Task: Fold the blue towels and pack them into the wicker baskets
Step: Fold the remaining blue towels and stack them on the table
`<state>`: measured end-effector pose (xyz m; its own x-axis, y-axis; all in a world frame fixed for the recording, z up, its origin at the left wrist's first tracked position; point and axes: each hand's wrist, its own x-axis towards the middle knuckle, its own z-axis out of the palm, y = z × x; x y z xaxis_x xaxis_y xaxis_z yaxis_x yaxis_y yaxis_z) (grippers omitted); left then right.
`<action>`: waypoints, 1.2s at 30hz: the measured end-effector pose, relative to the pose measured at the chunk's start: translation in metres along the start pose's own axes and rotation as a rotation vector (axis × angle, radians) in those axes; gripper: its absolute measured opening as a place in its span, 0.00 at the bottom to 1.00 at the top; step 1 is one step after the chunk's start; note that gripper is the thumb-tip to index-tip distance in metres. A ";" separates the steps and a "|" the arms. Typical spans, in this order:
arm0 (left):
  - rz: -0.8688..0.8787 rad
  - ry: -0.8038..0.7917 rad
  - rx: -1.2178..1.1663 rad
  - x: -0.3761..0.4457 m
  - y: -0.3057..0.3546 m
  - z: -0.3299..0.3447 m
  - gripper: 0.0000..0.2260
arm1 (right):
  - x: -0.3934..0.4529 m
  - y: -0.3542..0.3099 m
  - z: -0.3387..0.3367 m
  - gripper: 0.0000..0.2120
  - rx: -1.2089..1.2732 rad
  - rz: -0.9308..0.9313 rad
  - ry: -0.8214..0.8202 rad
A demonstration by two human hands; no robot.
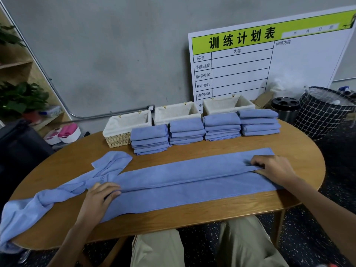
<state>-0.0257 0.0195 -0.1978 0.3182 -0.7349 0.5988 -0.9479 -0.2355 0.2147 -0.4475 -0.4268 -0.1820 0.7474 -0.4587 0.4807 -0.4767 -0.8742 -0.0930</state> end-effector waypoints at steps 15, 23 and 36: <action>0.025 0.008 0.066 0.001 0.021 -0.022 0.25 | -0.002 0.010 -0.023 0.15 -0.023 -0.105 0.091; -0.065 -0.072 0.000 -0.034 0.030 -0.018 0.27 | -0.040 0.014 -0.020 0.31 0.055 -0.117 0.000; -0.042 -0.038 0.047 -0.050 0.044 -0.025 0.27 | -0.046 0.017 -0.020 0.43 0.091 -0.053 -0.064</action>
<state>-0.0833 0.0619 -0.1991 0.3577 -0.7474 0.5599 -0.9337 -0.2953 0.2024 -0.4993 -0.4170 -0.1881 0.8002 -0.4178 0.4303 -0.3935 -0.9072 -0.1491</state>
